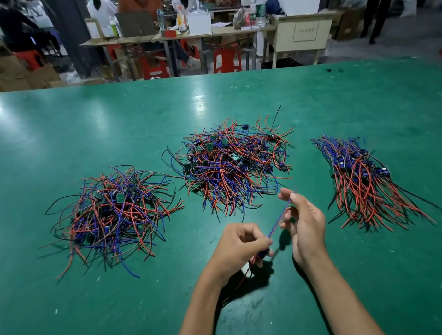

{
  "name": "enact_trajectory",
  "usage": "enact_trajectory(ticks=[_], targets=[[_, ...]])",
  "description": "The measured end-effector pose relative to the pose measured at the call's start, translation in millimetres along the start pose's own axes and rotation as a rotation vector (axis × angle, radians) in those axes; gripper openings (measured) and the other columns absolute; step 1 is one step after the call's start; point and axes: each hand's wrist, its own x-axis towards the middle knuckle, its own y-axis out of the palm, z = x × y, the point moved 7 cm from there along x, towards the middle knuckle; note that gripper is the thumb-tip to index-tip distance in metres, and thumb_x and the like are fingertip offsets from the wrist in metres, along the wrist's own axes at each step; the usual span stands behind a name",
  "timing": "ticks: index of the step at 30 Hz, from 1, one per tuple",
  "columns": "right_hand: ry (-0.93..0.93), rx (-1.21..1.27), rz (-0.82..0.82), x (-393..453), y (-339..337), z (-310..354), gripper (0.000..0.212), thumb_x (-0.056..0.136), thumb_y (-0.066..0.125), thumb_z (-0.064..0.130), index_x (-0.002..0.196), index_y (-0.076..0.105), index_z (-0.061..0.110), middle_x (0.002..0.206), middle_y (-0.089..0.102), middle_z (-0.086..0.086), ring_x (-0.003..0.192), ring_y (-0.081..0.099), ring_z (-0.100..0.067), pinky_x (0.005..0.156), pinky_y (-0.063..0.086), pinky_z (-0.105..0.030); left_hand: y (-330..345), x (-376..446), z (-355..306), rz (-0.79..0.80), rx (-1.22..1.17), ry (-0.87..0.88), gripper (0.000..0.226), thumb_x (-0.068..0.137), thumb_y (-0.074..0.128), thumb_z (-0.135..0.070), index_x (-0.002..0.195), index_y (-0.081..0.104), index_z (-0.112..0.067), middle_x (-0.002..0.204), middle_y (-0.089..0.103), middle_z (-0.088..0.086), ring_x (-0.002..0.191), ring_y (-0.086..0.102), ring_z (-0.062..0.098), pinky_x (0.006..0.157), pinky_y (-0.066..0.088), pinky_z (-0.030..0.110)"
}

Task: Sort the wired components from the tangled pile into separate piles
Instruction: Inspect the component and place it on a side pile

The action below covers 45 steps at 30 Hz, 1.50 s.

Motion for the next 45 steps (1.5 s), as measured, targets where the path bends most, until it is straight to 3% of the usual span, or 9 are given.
enact_trajectory(ticks=[5, 10, 15, 18, 22, 27, 30, 35, 45], targets=[[-0.065, 0.020, -0.091, 1, -6, 2, 0.026, 0.105, 0.048, 0.010, 0.096, 0.072, 0.014, 0.090, 0.070, -0.002, 0.048, 0.040, -0.001, 0.046, 0.038, -0.013, 2, -2, 2, 0.035, -0.002, 0.012, 0.025, 0.084, 0.068, -0.002, 0.063, 0.065, -0.014, 0.063, 0.070, 0.007, 0.047, 0.058, 0.015, 0.046, 0.045, 0.021], [-0.016, -0.057, 0.188, -4, 6, -2, 0.028, 0.098, 0.060, 0.035, 0.093, 0.080, 0.015, 0.078, 0.071, -0.002, 0.054, 0.048, -0.006, 0.054, 0.041, -0.014, -16, -3, -1, -0.120, -0.169, 0.079, 0.015, 0.079, 0.072, -0.016, 0.074, 0.065, -0.004, 0.067, 0.070, 0.012, 0.045, 0.052, 0.014, 0.044, 0.042, 0.020], [-0.012, -0.291, 0.408, -16, 16, -7, 0.031, 0.087, 0.073, 0.045, 0.103, 0.079, 0.018, 0.073, 0.058, 0.002, 0.062, 0.043, -0.010, 0.059, 0.047, -0.027, -11, 0, -4, -0.086, -0.090, 0.042, 0.017, 0.094, 0.069, -0.017, 0.091, 0.075, -0.001, 0.078, 0.074, 0.014, 0.048, 0.056, 0.012, 0.048, 0.046, 0.018], [-0.053, -0.244, 0.287, -12, 11, -1, 0.023, 0.087, 0.076, 0.039, 0.095, 0.081, 0.019, 0.070, 0.059, 0.007, 0.063, 0.047, -0.006, 0.061, 0.043, -0.015, -16, -2, -2, -0.024, -0.138, -0.070, 0.037, 0.102, 0.054, -0.031, 0.107, 0.072, 0.001, 0.090, 0.076, 0.017, 0.054, 0.060, 0.015, 0.058, 0.052, 0.022], [0.031, -0.059, 0.150, -5, 1, -3, 0.016, 0.080, 0.074, 0.035, 0.088, 0.083, 0.024, 0.076, 0.070, 0.008, 0.062, 0.053, 0.000, 0.063, 0.047, -0.009, -23, -14, 0, 0.013, -0.108, -0.040, 0.028, 0.103, 0.054, -0.019, 0.111, 0.070, 0.001, 0.082, 0.068, 0.011, 0.048, 0.048, 0.010, 0.050, 0.038, 0.015], [0.109, 0.035, 0.156, -3, -1, -6, 0.014, 0.082, 0.070, 0.025, 0.082, 0.083, 0.020, 0.085, 0.073, 0.004, 0.060, 0.055, 0.002, 0.063, 0.049, -0.008, -26, -11, 0, -0.165, 0.078, 0.035, 0.019, 0.101, 0.060, -0.017, 0.102, 0.076, -0.007, 0.075, 0.068, 0.002, 0.044, 0.042, 0.009, 0.044, 0.034, 0.017], [0.128, 0.047, 0.183, -2, -2, -7, 0.015, 0.084, 0.068, 0.022, 0.088, 0.079, 0.012, 0.095, 0.075, 0.002, 0.061, 0.055, 0.002, 0.064, 0.049, -0.008, -39, -18, -13, -0.376, 0.353, 0.184, 0.008, 0.091, 0.074, -0.018, 0.092, 0.081, -0.022, 0.079, 0.075, -0.009, 0.058, 0.057, 0.005, 0.058, 0.046, 0.025], [0.081, -0.061, 0.246, -4, 3, -8, 0.027, 0.085, 0.066, 0.025, 0.107, 0.072, 0.010, 0.095, 0.078, -0.003, 0.058, 0.047, 0.001, 0.064, 0.047, -0.009, -47, -33, -27, -0.577, 0.526, 0.459, 0.019, 0.079, 0.084, -0.008, 0.093, 0.082, -0.021, 0.084, 0.071, -0.010, 0.080, 0.066, 0.004, 0.073, 0.049, 0.012], [0.076, 0.002, 0.145, -5, 0, -4, 0.014, 0.082, 0.072, 0.031, 0.080, 0.082, 0.022, 0.094, 0.076, 0.000, 0.063, 0.058, 0.002, 0.065, 0.050, -0.009, -41, -38, -16, -0.667, 0.709, 0.405, 0.014, 0.094, 0.068, -0.038, 0.087, 0.074, -0.027, 0.085, 0.073, -0.019, 0.077, 0.063, 0.005, 0.077, 0.047, 0.030]])
